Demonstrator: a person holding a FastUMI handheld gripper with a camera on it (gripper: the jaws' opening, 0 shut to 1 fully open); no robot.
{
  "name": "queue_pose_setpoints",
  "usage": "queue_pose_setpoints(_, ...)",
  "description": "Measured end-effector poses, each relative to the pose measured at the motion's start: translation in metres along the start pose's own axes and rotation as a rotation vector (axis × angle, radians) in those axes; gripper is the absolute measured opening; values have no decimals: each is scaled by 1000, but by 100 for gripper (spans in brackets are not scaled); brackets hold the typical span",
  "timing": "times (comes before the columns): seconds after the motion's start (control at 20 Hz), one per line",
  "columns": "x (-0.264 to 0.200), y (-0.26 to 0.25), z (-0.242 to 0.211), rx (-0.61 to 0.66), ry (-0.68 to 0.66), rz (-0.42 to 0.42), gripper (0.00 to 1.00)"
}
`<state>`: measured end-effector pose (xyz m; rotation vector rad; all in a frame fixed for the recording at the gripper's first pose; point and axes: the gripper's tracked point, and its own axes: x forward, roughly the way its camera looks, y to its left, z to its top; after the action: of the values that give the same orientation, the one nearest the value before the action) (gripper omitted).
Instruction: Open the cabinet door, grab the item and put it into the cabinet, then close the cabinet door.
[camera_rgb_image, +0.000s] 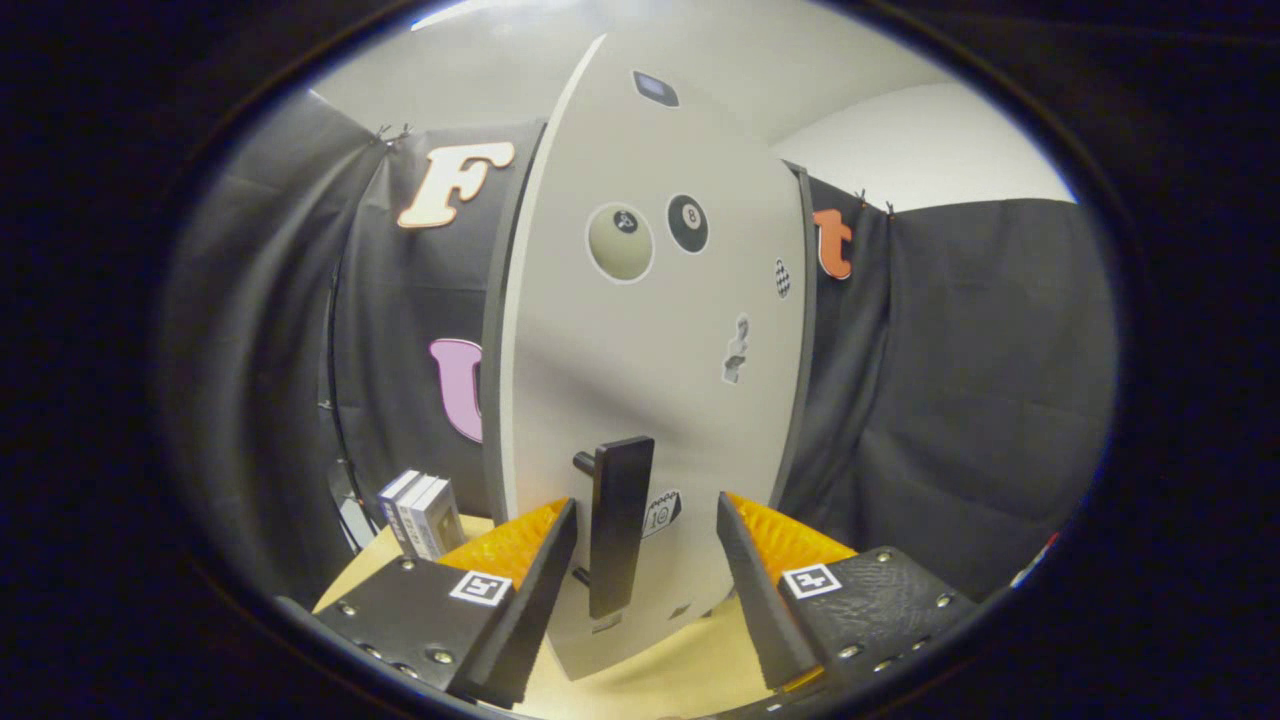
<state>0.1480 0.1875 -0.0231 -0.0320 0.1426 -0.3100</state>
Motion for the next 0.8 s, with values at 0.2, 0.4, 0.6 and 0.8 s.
queue_pose_setpoints(0.2,6,7,2,39,6,50,84)
queue_pose_setpoints(0.4,15,7,5,77,9,77,83)
queue_pose_setpoints(0.6,20,6,3,77,11,97,83)
queue_pose_setpoints(0.8,28,14,3,84,17,129,83)
